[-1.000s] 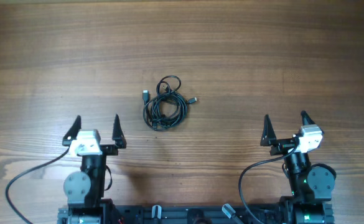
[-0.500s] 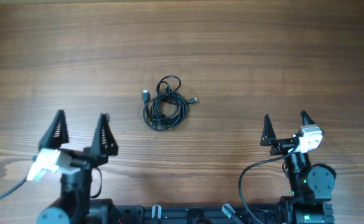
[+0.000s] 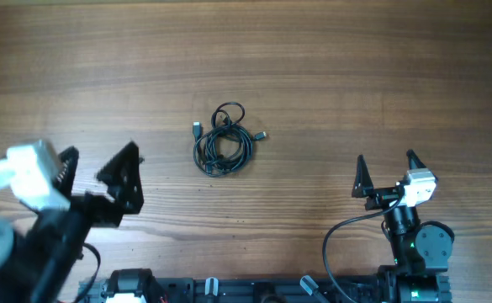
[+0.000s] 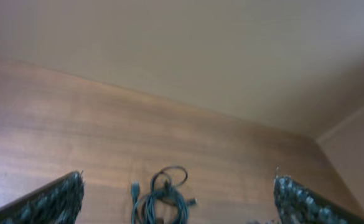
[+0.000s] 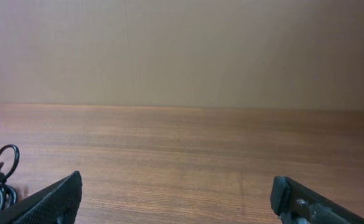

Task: Untangle cables
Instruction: 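Raise the left arm and swing its gripper toward the black cable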

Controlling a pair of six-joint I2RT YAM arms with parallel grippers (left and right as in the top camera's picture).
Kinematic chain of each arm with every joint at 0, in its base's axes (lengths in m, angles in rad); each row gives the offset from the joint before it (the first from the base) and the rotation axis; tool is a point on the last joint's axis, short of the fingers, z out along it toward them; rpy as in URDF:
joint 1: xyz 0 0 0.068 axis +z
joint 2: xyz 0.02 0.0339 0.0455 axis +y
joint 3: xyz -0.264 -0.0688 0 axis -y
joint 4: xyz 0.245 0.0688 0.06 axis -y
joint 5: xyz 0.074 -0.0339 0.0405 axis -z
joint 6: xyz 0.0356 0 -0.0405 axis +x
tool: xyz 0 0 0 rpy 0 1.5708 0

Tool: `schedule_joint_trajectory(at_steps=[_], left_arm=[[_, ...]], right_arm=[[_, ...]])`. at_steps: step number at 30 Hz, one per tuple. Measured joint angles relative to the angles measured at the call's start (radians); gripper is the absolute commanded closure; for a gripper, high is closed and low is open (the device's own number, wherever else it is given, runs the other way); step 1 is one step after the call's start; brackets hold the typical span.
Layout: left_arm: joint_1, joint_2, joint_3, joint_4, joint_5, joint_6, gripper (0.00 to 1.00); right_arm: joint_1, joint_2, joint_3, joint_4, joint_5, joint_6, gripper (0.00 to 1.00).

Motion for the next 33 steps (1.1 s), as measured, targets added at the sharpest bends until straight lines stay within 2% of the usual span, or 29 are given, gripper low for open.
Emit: schedule_joint_trajectory(at_steps=[3,8,9,10,11,12,21,27,29,33], left_arm=[[0.0,0.155,0.117,-0.18,0.013,0.0,0.0],[0.0,0.313,0.133,-0.285,0.039,0.0,0.0],[0.0,0.333,0.133,-0.294,0.042,0.0,0.08],[0.0,0.347,0.133,-0.302,0.044,0.0,0.43],[0.0,0.362,0.133,-0.315,0.048,-0.003,0.92],[0.0,0.373,0.133,-0.326,0.05,-0.004,0.96],[0.0,0.465,0.134,-0.458,0.054,-0.003,0.96],[0.0,0.483,0.081,-0.457,0.054,-0.003,0.96],[0.0,0.484,0.048,-0.446,0.054,-0.004,0.91],[0.0,0.484,-0.023,-0.41,0.054,-0.02,0.91]], right_arm=[[0.0,0.0,0.0,0.0,0.0,0.0,0.0],[0.0,0.0,0.0,0.0,0.0,0.0,0.0],[0.0,0.0,0.0,0.0,0.0,0.0,0.0],[0.0,0.0,0.0,0.0,0.0,0.0,0.0],[0.0,0.0,0.0,0.0,0.0,0.0,0.0],[0.0,0.0,0.0,0.0,0.0,0.0,0.0],[0.0,0.0,0.0,0.0,0.0,0.0,0.0],[0.0,0.0,0.0,0.0,0.0,0.0,0.0],[0.0,0.0,0.0,0.0,0.0,0.0,0.0],[0.0,0.0,0.0,0.0,0.0,0.0,0.0]])
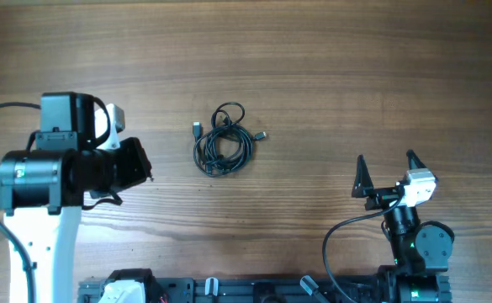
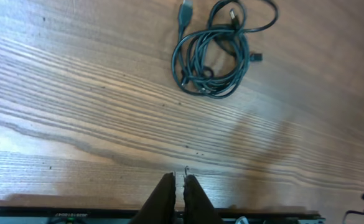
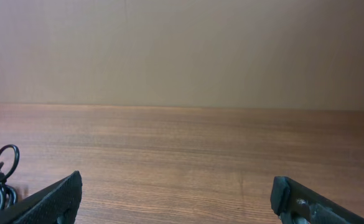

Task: Untangle cables
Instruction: 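Raise the left arm and swing its gripper toward the black cable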

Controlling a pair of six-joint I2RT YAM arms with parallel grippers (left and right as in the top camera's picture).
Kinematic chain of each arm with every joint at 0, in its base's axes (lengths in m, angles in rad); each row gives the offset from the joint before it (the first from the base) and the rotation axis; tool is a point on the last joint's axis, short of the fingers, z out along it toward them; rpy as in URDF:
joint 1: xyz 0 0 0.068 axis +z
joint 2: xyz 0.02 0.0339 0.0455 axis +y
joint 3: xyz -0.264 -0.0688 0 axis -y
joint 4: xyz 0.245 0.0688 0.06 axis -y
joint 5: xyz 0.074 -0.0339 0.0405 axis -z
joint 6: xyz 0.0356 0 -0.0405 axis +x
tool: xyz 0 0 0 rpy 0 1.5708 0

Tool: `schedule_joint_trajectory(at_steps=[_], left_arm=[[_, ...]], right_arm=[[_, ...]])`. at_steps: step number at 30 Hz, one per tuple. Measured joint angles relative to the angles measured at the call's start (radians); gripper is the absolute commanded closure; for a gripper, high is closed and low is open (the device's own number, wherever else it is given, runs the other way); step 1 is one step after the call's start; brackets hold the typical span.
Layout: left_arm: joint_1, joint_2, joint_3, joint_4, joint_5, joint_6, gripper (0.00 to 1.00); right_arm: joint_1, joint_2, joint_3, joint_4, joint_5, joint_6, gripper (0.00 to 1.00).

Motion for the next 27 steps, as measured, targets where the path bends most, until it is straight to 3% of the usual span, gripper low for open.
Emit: schedule_joint_trajectory(at_steps=[11,27], left_arm=[[0.0,0.002,-0.153,0.057,0.0,-0.043,0.87],[0.0,0.002,-0.17,0.08,0.0,-0.055,0.83]], right_arm=[[0.0,0.0,0.0,0.0,0.0,0.0,0.0],[0.0,0.0,0.0,0.0,0.0,0.0,0.0]])
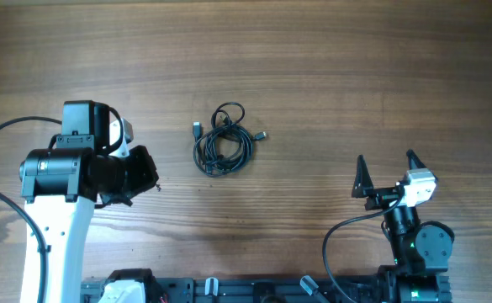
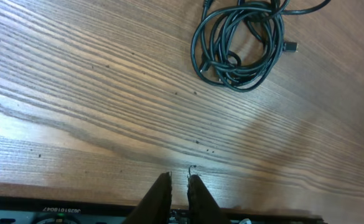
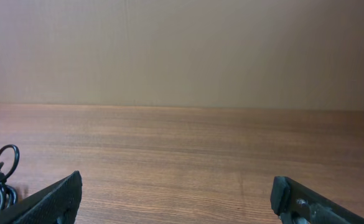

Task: Untangle cables
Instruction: 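Raise the left arm and swing its gripper toward the black cable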

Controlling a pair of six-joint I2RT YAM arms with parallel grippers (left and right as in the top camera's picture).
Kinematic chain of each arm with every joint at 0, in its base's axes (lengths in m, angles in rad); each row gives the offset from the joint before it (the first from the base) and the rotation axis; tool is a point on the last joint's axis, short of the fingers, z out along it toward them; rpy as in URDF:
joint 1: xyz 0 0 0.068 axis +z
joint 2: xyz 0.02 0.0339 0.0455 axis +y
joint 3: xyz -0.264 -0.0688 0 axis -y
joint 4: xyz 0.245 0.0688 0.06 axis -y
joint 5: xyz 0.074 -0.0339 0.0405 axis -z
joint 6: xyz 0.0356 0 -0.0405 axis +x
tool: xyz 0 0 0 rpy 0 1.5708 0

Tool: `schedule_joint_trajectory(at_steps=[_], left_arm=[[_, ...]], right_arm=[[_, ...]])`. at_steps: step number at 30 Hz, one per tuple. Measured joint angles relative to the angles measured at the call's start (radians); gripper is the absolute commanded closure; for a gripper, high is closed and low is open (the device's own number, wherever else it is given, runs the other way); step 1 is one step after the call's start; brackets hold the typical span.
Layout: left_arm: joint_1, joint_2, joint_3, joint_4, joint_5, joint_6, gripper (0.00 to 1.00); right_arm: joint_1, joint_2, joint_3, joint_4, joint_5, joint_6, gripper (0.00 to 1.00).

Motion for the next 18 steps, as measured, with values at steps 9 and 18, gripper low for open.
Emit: schedule_joint_trajectory(at_steps=[9,18], left_arm=[[0.0,0.0,0.0,0.003,-0.013,-0.052,0.31],[0.0,0.0,0.0,0.003,-0.031,-0.06,0.0]], right_arm=[[0.0,0.0,0.0,0.0,0.0,0.0,0.0],[0.0,0.0,0.0,0.0,0.0,0.0,0.0]])
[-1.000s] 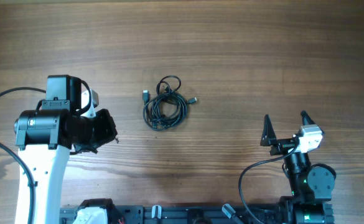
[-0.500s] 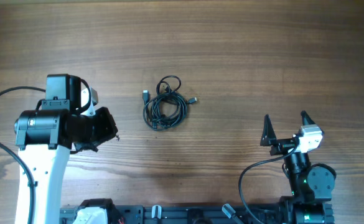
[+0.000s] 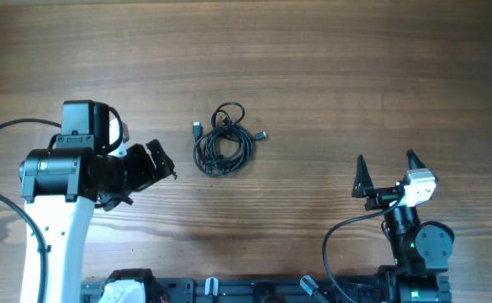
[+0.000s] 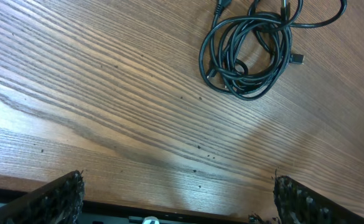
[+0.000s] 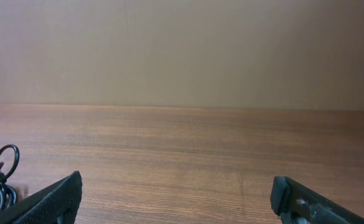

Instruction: Untangle cables

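Note:
A tangled bundle of black cables [image 3: 222, 141] lies coiled on the wooden table, with plug ends sticking out at its left and right. The left wrist view shows the same cable bundle [image 4: 251, 57] at the top, and the right wrist view catches only a loop of the bundle at its left edge. My left gripper [image 3: 163, 162] is open, hovering to the left of the bundle and empty. My right gripper [image 3: 387, 172] stands open near the front right, far from the cables.
The wooden table [image 3: 355, 76] stretches wide around the bundle. A black rail [image 3: 254, 290] with the arm bases runs along the front edge. A plain wall [image 5: 182, 50] rises behind the table's far edge.
My left gripper has opened wide; its fingers were nearly together before. The arm has barely shifted. The cables and the right arm have not moved.
My left gripper was open, low at the front left. Then it was raised left of the bundle, pointing down with fingers shut. It then sat slightly closer, still nearly shut, and now stands open. The right arm stayed put.

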Controlling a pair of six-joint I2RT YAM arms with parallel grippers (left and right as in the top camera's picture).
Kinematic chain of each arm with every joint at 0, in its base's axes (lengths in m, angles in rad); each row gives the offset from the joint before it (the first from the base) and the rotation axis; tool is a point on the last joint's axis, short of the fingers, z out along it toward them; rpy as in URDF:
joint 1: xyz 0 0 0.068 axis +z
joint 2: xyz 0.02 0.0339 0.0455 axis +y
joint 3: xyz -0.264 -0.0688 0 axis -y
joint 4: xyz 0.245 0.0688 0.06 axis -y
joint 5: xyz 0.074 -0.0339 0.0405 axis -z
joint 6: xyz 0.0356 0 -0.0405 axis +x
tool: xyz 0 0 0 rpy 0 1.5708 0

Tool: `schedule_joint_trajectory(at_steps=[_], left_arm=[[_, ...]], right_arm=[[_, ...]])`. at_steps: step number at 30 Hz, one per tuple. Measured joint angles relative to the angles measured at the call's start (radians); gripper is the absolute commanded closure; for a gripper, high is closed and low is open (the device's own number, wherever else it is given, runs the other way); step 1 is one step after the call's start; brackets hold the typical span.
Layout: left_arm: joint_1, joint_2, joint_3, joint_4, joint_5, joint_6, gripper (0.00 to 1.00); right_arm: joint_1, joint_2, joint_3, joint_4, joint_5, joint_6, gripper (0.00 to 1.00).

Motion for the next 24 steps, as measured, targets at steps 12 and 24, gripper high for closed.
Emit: schedule_joint_trajectory(at_steps=[12,24], left_arm=[[0.0,0.0,0.0,0.014,-0.09,-0.037,0.0],[0.0,0.0,-0.106,0.081,-0.095,-0.045,0.0]], right_arm=[[0.0,0.0,0.0,0.0,0.0,0.0,0.0],[0.0,0.0,0.0,0.0,0.0,0.0,0.0]])
